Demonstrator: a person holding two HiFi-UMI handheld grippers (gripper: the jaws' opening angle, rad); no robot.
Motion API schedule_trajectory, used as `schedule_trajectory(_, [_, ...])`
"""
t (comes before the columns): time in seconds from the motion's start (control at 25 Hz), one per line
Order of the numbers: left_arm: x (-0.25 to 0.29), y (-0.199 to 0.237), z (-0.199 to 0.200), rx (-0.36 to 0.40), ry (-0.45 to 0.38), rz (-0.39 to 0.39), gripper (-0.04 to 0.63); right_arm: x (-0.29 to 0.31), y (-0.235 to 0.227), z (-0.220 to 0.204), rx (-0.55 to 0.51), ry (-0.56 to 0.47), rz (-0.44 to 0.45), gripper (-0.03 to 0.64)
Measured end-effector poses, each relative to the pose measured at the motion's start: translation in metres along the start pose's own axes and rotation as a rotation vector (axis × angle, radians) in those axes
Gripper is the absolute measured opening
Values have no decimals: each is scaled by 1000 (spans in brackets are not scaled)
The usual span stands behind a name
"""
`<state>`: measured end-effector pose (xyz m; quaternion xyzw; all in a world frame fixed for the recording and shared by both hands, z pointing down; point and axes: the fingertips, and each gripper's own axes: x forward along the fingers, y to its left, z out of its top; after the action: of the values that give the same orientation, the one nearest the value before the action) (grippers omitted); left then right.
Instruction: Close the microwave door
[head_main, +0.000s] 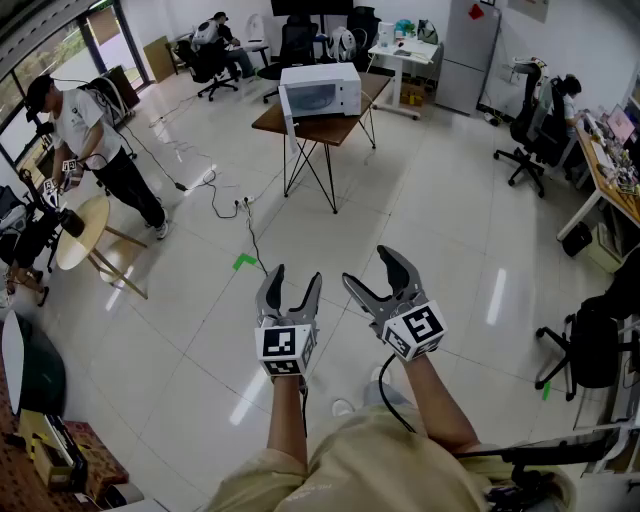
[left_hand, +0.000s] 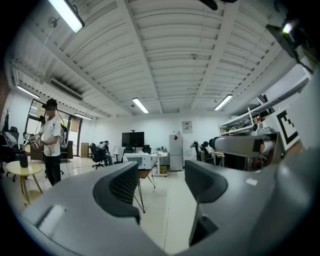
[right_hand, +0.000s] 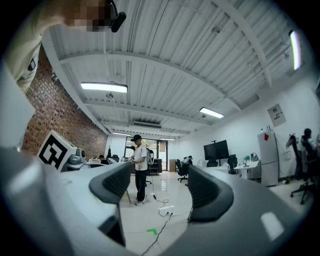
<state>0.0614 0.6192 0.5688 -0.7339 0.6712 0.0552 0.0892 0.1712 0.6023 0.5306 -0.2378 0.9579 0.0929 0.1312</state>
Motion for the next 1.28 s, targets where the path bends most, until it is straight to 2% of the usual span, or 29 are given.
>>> schedule_trajectory(0.2, [9, 28, -18, -49, 15, 4, 294, 26, -6, -29, 29, 11, -5, 347])
schedule_trajectory(0.4, [66, 52, -32, 7, 33, 17, 293, 79, -51, -72, 106, 27, 17, 345])
schedule_trajectory(0.52, [105, 67, -36, 36, 33, 37, 291, 110, -78, -77, 106, 4, 46, 345])
schedule_trajectory(0.76, [183, 72, -28, 80, -5, 41, 290, 149, -155, -65, 78, -51, 46, 344])
schedule_trajectory(0.92, [236, 75, -32, 90, 2, 28, 290, 172, -199, -65, 78, -65, 44, 342])
schedule_trajectory(1.12, [289, 53, -54, 166, 17, 4, 291, 177, -268, -88, 133, -96, 15, 330])
schedule_trajectory(1.2, [313, 55, -69, 196, 51, 7, 291, 183, -296, -106, 176, -85, 1, 319])
schedule_trajectory(1.28, [335, 66, -80, 178, 87, 19, 290, 195, -316, -126, 198, -44, -1, 319])
